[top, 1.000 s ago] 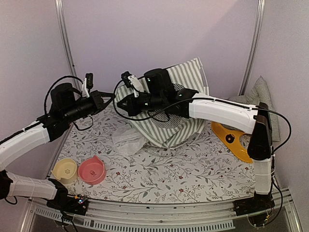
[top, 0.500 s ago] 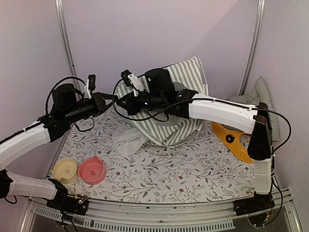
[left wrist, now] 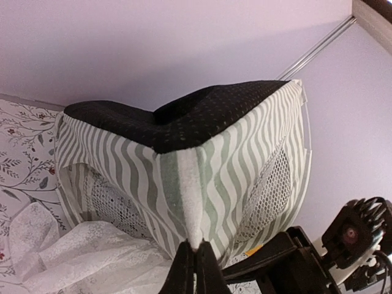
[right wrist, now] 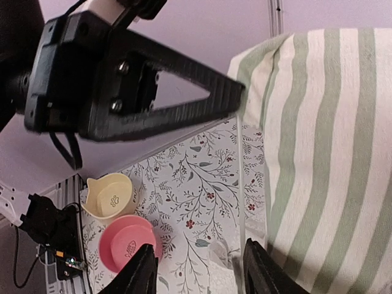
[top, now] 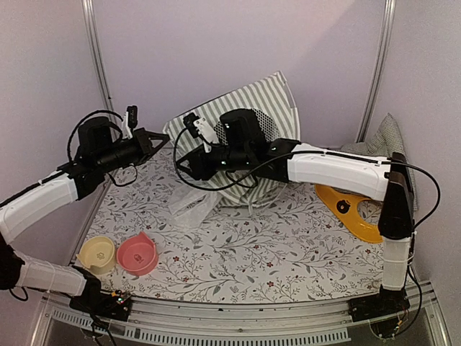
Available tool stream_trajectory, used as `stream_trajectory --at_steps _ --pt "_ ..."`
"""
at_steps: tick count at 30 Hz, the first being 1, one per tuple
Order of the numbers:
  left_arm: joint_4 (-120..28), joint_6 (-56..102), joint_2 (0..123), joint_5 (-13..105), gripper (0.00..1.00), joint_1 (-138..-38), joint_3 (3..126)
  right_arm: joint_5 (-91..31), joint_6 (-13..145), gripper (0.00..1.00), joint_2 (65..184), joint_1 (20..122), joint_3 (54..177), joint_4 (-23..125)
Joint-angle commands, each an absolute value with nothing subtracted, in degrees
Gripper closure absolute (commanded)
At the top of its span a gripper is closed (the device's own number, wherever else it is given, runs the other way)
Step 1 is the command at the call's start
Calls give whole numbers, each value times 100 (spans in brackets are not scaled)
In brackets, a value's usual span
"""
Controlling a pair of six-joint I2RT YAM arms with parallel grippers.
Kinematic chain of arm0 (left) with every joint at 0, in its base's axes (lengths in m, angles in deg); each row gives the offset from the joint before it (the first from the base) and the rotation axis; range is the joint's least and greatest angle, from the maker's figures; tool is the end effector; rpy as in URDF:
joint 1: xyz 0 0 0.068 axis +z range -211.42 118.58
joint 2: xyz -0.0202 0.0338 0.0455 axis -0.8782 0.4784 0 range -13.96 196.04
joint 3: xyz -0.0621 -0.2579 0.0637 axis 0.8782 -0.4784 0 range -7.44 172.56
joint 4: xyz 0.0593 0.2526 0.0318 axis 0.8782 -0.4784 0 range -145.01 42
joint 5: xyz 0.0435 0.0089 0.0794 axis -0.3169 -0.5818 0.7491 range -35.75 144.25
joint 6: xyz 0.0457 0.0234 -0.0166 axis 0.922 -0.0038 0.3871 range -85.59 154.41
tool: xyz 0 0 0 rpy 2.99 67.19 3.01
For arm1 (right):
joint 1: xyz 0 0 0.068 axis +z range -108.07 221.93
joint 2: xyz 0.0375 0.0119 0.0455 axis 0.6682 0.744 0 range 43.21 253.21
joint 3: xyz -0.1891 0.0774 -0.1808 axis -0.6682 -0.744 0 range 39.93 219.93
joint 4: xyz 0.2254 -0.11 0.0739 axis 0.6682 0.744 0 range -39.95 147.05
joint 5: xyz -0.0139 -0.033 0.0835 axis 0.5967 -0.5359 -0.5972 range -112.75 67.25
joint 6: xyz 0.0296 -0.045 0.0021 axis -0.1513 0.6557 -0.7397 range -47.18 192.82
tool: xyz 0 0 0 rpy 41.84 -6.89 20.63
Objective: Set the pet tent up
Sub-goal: Insert the tent pole into the pole socket of the pet tent, then adjust the tent.
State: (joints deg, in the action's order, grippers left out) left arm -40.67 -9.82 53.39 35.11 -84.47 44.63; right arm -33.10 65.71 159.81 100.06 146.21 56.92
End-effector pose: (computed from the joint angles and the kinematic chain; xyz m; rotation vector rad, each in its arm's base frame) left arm 0.2504 -0.1194 0.3356 -0.0723 1.8414 -1.1347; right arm 0.2553 0.4230 0.3325 -0.9691 1.7250 0.9353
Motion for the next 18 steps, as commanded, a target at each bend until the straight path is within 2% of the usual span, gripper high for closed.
stream_trajectory --at_steps 1,6,12,15,18 --pt "-4037 -1086 5404 2946 100 -7756 4854 -3286 6987 46 15083 10037 14094 5636" --pt "-3780 -1568 5642 1907 100 -6798 4924 -2476 7874 31 13919 10029 12715 5142" --pt "-3290 -2181 6005 1072 100 -5996 5016 -1862 9750 11 12370 9728 9373 2638" --pt "-3387 -2183 6062 947 100 -5845 5156 -2247 10413 11 12287 9238 8262 1414" --pt "-3385 -2270 6090 806 100 -5709 5218 -2724 10501 15 12646 8657 7789 510"
